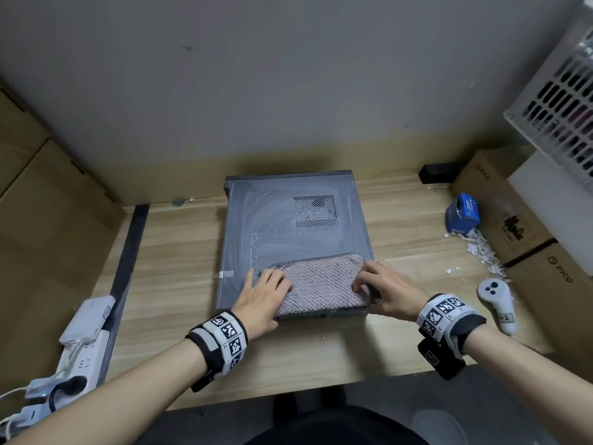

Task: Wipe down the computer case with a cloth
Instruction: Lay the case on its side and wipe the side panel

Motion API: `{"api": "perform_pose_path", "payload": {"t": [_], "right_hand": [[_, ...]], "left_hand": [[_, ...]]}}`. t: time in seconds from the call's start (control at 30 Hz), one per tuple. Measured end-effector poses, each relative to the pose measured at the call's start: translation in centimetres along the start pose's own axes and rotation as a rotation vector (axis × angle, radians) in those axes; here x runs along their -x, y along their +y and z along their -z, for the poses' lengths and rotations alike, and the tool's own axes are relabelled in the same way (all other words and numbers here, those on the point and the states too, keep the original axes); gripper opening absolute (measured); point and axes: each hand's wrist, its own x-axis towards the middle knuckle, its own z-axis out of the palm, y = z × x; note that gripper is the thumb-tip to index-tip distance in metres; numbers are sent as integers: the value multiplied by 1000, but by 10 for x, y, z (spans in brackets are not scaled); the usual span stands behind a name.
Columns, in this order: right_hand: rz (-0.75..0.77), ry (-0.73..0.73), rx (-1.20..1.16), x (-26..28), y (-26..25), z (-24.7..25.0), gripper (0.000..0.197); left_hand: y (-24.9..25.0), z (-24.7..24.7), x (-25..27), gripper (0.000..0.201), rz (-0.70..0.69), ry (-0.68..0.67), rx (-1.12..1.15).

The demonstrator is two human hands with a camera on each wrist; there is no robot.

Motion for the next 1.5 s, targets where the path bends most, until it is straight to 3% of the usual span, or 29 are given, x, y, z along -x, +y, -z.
{"api": "perform_pose_path", "payload": {"t": [0.2, 0.27, 0.4, 0.53, 0.77, 0.87, 1.0, 1.1, 1.17, 1.3, 1.37, 1.43, 1.5], "right_hand": [[-30, 21, -74, -2, 2, 11, 17], [-42, 61, -177, -5, 0, 14, 17], [-108, 139, -443, -17, -16, 22, 11], [126, 103, -276, -42, -50, 29, 18], [388, 16, -58, -87, -114, 11, 15], [440, 29, 21, -99, -127, -8, 32], [322, 16, 31, -97, -127, -23, 63], [261, -81, 202, -83, -122, -48, 102], [256, -87, 346, -76, -115, -65, 113], [298, 62, 420, -80, -109, -71, 79], [329, 54, 375, -80, -106, -70, 63], [285, 28, 185, -79, -102, -65, 53], [155, 2, -160, -80, -103, -50, 44]], "left_hand": [[-5, 1, 0, 22, -43, 233, 83], [-12, 0, 2, 21, -73, 261, 133], [-22, -2, 7, 32, -103, 178, 254], [-29, 1, 15, 44, -97, 131, 389], [-54, 1, 31, 30, 104, 231, 550], [-63, -2, 37, 27, 183, 266, 601], [-75, -11, 44, 27, 320, 343, 734], [-83, -17, 48, 28, 410, 392, 830], [-85, -19, 49, 29, 436, 394, 860], [-86, -20, 47, 28, 430, 414, 892], [-88, -18, 42, 27, 415, 437, 928], [-91, -15, 35, 25, 407, 469, 970], [-93, -10, 28, 25, 418, 477, 1016]]}}
